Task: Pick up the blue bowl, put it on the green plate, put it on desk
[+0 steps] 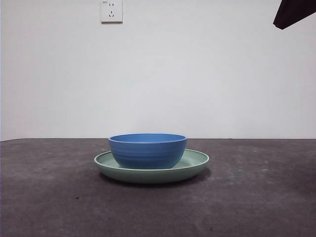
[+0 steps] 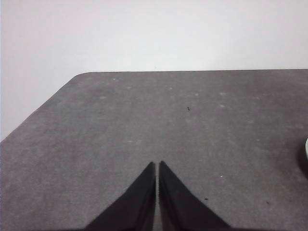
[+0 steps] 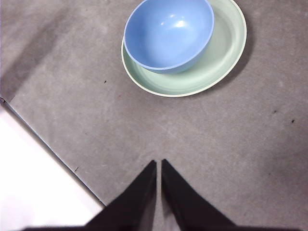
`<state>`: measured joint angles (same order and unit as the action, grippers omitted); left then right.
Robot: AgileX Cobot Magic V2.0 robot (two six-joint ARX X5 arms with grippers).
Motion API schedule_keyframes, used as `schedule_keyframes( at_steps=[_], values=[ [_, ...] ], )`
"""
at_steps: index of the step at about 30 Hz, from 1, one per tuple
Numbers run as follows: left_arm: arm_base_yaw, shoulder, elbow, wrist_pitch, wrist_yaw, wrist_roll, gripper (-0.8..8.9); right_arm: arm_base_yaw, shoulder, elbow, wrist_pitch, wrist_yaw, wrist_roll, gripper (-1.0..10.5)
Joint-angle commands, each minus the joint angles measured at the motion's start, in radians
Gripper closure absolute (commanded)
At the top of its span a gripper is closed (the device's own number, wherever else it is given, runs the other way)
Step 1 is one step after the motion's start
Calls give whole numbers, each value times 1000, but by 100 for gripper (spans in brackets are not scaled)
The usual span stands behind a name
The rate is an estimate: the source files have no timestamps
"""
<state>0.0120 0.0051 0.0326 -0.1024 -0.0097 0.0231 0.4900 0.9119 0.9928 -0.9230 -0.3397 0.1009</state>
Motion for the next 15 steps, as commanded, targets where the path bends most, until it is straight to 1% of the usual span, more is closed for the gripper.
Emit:
schedule_keyframes(
  at_steps=[1,7,15],
  values=[
    [2,-2,-21,-11,-2,-18,803,5,8,18,10,0,-9,936],
    [2,-2,-21,-84,-2,-18,803,5,8,18,10,0,-9,936],
    [2,-2,-21,-85,-2,-16,803,5,8,18,10,0,-9,936]
  ],
)
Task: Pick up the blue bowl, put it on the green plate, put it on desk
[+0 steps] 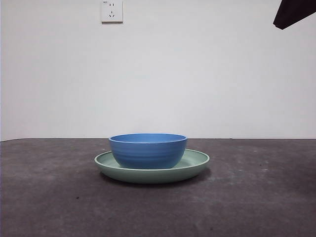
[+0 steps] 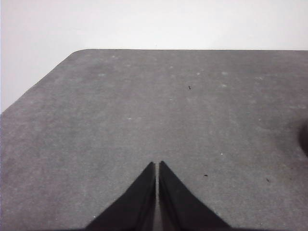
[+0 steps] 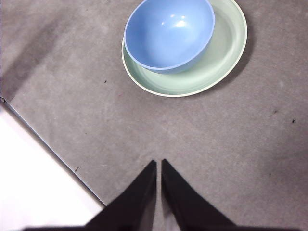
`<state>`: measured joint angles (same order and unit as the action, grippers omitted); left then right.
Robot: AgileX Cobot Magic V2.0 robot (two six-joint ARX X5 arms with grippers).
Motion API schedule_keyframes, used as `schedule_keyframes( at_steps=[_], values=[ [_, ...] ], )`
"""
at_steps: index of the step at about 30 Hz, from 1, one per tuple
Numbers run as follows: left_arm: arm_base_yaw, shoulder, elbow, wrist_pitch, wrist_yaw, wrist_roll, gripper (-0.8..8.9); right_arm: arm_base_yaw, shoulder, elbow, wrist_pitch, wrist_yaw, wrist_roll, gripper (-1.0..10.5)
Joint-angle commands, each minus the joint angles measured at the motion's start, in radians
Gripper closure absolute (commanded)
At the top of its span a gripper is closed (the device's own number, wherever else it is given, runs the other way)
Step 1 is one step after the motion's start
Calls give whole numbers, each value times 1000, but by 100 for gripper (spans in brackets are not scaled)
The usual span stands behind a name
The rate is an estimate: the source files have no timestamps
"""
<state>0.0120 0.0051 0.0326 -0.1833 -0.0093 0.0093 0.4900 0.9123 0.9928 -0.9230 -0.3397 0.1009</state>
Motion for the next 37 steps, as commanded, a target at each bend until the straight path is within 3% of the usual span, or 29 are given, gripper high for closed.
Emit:
schedule_keyframes(
  at_steps=[1,19,21,24,31,37],
  values=[
    [2,-2,-21,-5,-2,-3,803,5,8,18,10,0,-9,936],
    [2,-2,-21,-5,-2,-3,803,5,5,18,10,1,-12,936],
    [2,-2,-21,-5,-2,-3,803,-11,-13,18,17,14,-46,936],
    [2,-2,-21,-5,-2,-3,803,-73,-52,17,65,29,-76,936],
    [2,-2,-21,-5,-2,-3,803,-321,-239,-48,315,37,-53,936],
    [2,-2,-21,-5,-2,-3,803,-469,-426,-221,511,167,-68,936]
  ],
)
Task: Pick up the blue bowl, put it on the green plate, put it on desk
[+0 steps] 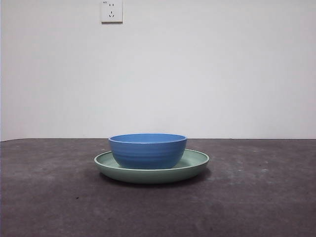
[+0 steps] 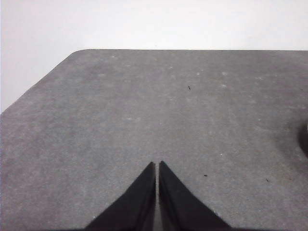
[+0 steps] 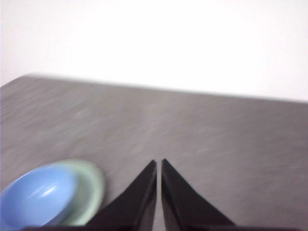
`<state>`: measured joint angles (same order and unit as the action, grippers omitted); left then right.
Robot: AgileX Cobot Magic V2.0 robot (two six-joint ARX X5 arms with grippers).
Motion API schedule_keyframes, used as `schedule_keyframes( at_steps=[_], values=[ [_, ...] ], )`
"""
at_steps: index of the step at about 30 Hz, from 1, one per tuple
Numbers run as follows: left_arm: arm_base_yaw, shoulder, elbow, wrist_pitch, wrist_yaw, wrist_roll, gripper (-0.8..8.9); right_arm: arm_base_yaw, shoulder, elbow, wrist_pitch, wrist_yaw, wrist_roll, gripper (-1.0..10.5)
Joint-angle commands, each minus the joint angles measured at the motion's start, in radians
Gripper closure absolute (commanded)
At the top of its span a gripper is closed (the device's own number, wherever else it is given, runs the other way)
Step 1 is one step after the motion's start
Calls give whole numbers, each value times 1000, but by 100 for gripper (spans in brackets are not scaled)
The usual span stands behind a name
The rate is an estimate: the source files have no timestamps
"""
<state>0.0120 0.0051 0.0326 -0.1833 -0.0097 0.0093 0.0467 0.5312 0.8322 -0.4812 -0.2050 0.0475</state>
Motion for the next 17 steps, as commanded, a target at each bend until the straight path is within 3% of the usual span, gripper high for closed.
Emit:
schedule_keyframes(
  at_steps=[1,8,17],
  values=[
    [2,-2,-21,-5,-2,-3,803,-40,-76,-103,117,48,-14,936],
    [2,-2,-21,-5,-2,-3,803,-93,-298,-430,442,85,-14,936],
    [2,-2,-21,-5,-2,-3,803,-105,-455,-687,502,108,-9,936]
  ],
)
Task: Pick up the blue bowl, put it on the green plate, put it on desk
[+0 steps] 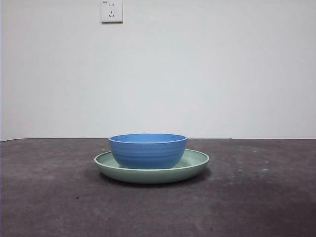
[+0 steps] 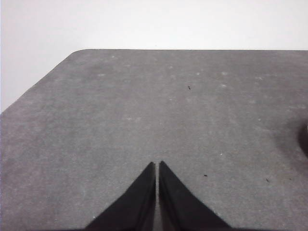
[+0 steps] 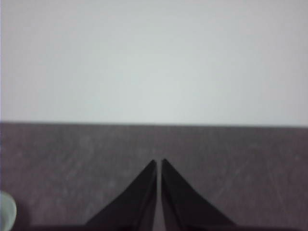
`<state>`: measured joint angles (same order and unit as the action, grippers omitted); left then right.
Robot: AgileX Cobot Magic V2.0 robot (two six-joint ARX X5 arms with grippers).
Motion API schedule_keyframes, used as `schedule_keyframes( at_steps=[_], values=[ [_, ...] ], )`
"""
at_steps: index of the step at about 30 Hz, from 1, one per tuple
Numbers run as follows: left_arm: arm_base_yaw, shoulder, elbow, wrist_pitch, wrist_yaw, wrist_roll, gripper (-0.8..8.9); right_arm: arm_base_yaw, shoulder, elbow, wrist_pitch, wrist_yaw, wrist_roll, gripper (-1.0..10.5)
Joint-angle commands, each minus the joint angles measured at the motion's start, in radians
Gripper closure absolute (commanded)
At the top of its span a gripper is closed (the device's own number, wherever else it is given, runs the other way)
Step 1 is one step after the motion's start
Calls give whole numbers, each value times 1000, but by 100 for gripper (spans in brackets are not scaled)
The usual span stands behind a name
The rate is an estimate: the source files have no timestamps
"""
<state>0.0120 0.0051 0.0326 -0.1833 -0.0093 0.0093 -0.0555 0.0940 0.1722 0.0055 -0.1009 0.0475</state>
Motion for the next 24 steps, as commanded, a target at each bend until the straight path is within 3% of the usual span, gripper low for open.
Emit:
schedule_keyframes(
  at_steps=[1,10,20,24],
  values=[
    [2,-2,-21,-5,-2,-3,803,-2,-27,-47,15,4,-9,936],
    [2,-2,-21,-5,-2,-3,803,-2,-90,-161,14,1,26,936],
    [2,-2,-21,-5,-2,-3,803,-2,-90,-161,-187,1,23,936],
    [2,-2,-21,-5,-2,-3,803,-2,-90,-161,-182,0,25,936]
  ],
)
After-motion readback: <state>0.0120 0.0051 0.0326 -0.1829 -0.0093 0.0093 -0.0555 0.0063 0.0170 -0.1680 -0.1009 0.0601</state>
